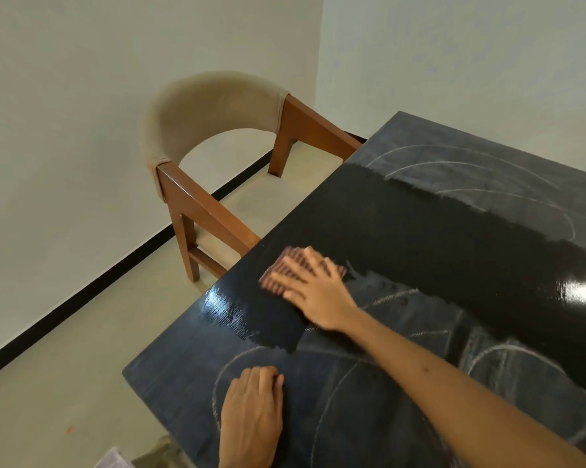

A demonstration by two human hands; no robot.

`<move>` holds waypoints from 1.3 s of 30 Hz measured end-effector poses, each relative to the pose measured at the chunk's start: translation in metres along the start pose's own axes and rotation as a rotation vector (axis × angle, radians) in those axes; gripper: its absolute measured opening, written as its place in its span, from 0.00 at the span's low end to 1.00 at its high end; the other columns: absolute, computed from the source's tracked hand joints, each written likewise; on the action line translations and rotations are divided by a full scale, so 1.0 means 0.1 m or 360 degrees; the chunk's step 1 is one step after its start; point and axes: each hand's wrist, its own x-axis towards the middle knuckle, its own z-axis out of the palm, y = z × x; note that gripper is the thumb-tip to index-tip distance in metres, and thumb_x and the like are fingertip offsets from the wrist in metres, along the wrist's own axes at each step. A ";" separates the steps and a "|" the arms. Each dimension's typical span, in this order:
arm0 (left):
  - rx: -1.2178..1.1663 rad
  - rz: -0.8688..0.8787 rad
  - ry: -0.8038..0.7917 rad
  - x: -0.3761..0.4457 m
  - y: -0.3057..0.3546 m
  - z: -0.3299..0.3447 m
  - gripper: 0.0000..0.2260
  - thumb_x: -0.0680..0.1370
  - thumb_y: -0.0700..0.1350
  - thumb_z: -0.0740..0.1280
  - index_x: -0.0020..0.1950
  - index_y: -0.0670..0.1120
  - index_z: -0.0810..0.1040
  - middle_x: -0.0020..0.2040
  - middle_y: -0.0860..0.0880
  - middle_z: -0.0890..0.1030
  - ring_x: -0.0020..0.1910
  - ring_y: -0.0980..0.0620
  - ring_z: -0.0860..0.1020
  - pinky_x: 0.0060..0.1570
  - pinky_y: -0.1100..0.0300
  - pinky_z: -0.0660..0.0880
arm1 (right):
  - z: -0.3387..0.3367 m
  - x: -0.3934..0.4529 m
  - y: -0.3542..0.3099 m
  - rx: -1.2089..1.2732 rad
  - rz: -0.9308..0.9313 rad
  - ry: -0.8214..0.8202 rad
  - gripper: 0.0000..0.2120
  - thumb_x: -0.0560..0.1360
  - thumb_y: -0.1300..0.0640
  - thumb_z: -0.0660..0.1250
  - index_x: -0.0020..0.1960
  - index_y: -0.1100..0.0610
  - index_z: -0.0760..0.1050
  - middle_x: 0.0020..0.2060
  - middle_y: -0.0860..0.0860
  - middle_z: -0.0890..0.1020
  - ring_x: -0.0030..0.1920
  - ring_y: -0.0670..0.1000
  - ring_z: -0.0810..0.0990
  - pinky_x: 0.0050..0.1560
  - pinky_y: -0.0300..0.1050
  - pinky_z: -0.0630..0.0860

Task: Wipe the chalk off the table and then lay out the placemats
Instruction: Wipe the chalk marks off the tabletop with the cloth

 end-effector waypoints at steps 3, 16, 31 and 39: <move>0.0052 0.0004 -0.0046 0.00 -0.01 0.02 0.14 0.82 0.52 0.49 0.42 0.50 0.69 0.33 0.51 0.75 0.34 0.53 0.69 0.37 0.56 0.62 | -0.13 0.10 0.57 0.0002 0.0448 0.0010 0.26 0.78 0.38 0.40 0.75 0.36 0.56 0.78 0.45 0.55 0.78 0.60 0.47 0.73 0.66 0.50; 0.0025 -0.0151 -0.0101 0.01 0.05 -0.09 0.22 0.83 0.54 0.45 0.39 0.47 0.72 0.32 0.50 0.76 0.30 0.48 0.76 0.39 0.55 0.62 | -0.07 -0.64 0.00 -0.0121 0.0132 -0.0034 0.22 0.79 0.41 0.49 0.71 0.39 0.66 0.74 0.48 0.67 0.74 0.65 0.60 0.65 0.69 0.64; 0.0000 -0.0210 -0.0276 0.01 0.07 -0.11 0.17 0.79 0.54 0.52 0.37 0.47 0.73 0.31 0.50 0.77 0.27 0.48 0.75 0.31 0.59 0.67 | -0.20 -0.91 1.09 -0.0012 0.0843 -0.0052 0.26 0.78 0.38 0.38 0.76 0.35 0.52 0.78 0.45 0.53 0.78 0.60 0.46 0.73 0.66 0.50; -0.0048 -0.0171 -0.0275 0.03 0.13 -0.18 0.14 0.77 0.50 0.54 0.36 0.47 0.71 0.29 0.52 0.74 0.26 0.51 0.72 0.29 0.58 0.66 | -0.24 -1.08 1.07 -0.0004 0.0869 -0.0169 0.24 0.81 0.39 0.39 0.77 0.36 0.46 0.79 0.45 0.47 0.77 0.60 0.39 0.73 0.65 0.44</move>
